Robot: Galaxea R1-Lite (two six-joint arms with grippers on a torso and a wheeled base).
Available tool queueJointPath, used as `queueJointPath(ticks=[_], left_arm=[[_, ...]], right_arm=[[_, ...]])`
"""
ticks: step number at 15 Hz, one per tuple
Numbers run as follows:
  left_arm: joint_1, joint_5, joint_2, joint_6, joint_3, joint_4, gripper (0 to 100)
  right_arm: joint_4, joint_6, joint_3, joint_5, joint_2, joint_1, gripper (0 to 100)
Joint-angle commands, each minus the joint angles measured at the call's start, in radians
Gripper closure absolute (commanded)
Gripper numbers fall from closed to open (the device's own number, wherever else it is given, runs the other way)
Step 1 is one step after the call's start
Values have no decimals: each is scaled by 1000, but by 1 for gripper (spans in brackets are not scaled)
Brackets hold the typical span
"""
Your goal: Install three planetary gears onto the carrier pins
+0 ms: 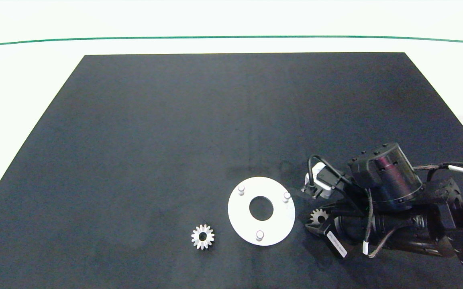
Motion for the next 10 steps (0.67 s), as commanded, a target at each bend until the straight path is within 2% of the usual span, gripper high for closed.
queueJointPath(ticks=[1,3,5,6,9,10], left_arm=[[0,1,2,1,0,3,0],[0,1,3,1,-1,3,0],[0,-2,5,1,5,3,0],[0,-4,5,1,5,3,0],[1,-4,17,1,-9,2,0],[1,-4,17,1,-12,2,0]], right_arm=[[4,0,6,-1,-9,2,84],[40,-7,0,-7,-78,11,88],[175,-6,-46,-10,-161,65,90],[214,-6,-69,-23,-193,89,90],[240,-6,-100,-75,-238,196,90],[235,-3,-100,-81,-233,223,90]])
